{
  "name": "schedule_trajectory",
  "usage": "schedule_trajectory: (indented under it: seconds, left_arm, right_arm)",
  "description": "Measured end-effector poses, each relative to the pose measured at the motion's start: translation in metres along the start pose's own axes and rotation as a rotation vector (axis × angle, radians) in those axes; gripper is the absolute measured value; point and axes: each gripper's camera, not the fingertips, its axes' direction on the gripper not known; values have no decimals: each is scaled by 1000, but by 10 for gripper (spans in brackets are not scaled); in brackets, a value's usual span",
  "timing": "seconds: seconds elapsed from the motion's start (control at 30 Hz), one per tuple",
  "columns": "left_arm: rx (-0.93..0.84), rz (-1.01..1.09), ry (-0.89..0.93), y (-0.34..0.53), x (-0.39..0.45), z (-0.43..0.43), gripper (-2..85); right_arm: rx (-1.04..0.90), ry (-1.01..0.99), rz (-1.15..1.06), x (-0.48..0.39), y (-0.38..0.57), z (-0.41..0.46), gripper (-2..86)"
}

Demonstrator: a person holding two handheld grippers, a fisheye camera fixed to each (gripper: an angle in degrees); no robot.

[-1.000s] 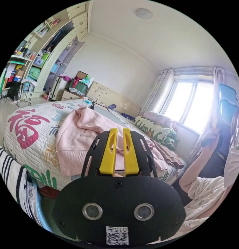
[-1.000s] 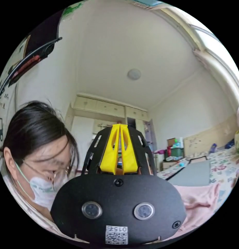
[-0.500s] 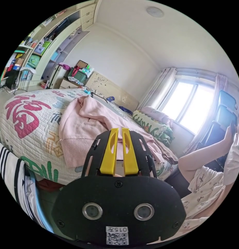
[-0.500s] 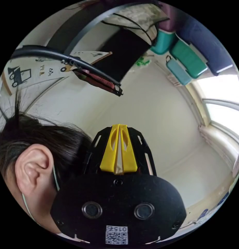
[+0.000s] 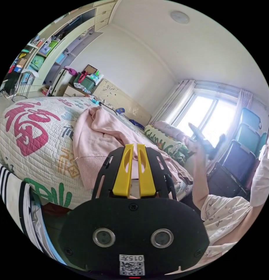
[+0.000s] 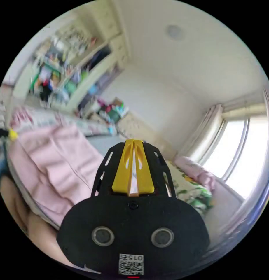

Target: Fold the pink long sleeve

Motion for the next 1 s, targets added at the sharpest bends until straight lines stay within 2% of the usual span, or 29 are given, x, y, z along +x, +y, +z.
schedule_trajectory:
  seconds: [0.07, 0.13, 0.17, 0.2, 0.27, 0.37, 0.47, 0.8, 1.0]
  left_arm:
    - [-8, -10, 12, 0, -7, 1, -2]
    - [-18, -15, 24, 0, -11, 2, -4]
    - [-22, -18, 30, 0, -13, 3, -5]
    - [-24, -20, 32, 0, -14, 4, -5]
    - [-27, -19, 30, 0, -18, 4, -6]
    - [-24, -41, 15, 1, -25, 5, -6]
    - [-35, -56, 26, 1, -31, 9, -6]
    - [-136, 9, 36, -14, -28, 44, -6]
    - [-167, 38, 119, -16, -15, 68, -5]
  right_arm:
    - [-232, 144, -358, -101, 50, 132, -10]
    - [-395, 198, -601, -162, 94, 212, -10]
    - [-473, 300, -702, -194, 121, 257, -10]
    - [-492, 375, -753, -210, 137, 277, -10]
    - [-512, 562, -1002, -261, 205, 336, -10]
    - [-597, 431, -1006, -281, 249, 371, -10]
    - [-613, 308, -920, -293, 296, 402, -10]
    - [-616, 311, -943, -318, 427, 462, -10]
    - [-617, 309, -947, -321, 500, 481, -10]
